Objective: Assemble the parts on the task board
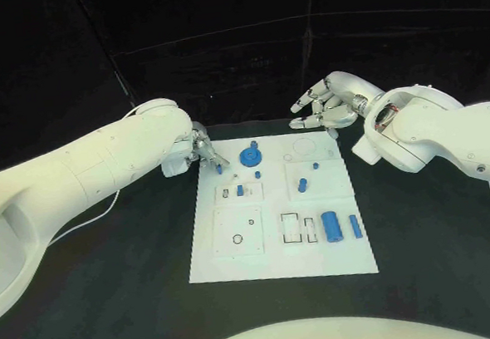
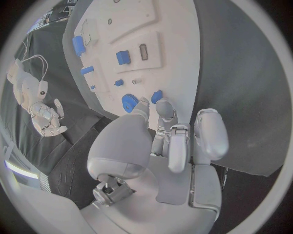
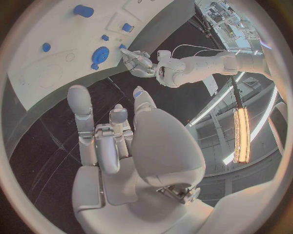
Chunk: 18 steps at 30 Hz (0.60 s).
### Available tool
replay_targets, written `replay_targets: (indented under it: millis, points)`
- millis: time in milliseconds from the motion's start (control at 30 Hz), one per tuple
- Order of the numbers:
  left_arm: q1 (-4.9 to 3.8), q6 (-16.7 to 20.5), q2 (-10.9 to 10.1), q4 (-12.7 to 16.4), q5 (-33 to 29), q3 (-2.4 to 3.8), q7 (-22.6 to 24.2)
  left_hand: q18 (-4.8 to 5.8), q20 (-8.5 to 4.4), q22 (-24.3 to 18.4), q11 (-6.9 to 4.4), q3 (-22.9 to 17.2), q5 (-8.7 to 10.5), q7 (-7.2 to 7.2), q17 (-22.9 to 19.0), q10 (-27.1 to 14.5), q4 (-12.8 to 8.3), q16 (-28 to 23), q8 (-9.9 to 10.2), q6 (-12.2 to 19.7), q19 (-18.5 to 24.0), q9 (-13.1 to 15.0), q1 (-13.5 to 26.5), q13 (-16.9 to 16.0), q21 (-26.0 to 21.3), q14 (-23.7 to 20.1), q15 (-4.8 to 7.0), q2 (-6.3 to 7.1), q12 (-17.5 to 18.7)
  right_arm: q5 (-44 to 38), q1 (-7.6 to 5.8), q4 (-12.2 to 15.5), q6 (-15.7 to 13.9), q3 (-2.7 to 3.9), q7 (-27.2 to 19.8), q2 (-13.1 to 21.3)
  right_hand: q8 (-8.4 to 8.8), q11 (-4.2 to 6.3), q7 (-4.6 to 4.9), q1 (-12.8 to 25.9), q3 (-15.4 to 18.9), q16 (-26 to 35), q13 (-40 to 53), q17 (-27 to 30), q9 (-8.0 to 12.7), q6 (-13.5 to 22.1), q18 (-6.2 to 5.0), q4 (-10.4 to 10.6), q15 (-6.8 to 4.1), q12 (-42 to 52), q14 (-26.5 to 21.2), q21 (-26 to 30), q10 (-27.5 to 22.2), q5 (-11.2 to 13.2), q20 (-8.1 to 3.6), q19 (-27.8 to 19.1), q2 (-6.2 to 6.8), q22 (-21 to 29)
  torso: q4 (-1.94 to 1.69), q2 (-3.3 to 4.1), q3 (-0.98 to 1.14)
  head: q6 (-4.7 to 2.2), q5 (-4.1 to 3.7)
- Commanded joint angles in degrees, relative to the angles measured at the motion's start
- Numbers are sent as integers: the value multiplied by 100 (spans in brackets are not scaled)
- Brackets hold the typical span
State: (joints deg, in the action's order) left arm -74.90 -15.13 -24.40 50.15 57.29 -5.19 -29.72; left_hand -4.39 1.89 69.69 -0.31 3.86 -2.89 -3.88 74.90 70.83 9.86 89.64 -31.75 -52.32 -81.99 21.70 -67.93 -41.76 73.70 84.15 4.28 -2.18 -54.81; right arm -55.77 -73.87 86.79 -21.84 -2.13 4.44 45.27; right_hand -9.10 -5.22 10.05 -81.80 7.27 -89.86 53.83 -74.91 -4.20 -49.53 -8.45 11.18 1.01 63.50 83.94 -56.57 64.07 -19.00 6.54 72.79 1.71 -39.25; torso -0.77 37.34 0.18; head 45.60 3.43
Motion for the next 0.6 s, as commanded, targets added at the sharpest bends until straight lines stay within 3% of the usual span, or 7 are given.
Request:
replay_targets:
  millis: [33,600]
  points:
    - [-8,-85,10,-5,55,3,-59,-15,21,3,-8,-9,17,-9,1510,-34,-42,36,13,-34,-34,-9,-70,7,32,585,-22,-19,-29,8,-9,3,-12,3,-55,-6,-33,11,1,-62,15,-14,1,-1509,3,36,-49,19,-20,20,606,22,-33,2,-9,31,2,5,5,2,-2,12,-5]
    - [-7,-126,51,-35,213,3,-78,-8,19,45,-15,-72,16,-2,1510,-10,-159,36,13,-61,-49,-29,-240,-25,58,585,-18,-108,-63,8,-9,-3,11,3,-69,-19,-35,11,1,-64,19,-14,-1,-1509,3,37,-49,25,-20,23,606,25,-33,-4,-9,34,-6,8,3,-1,-1,33,-15]
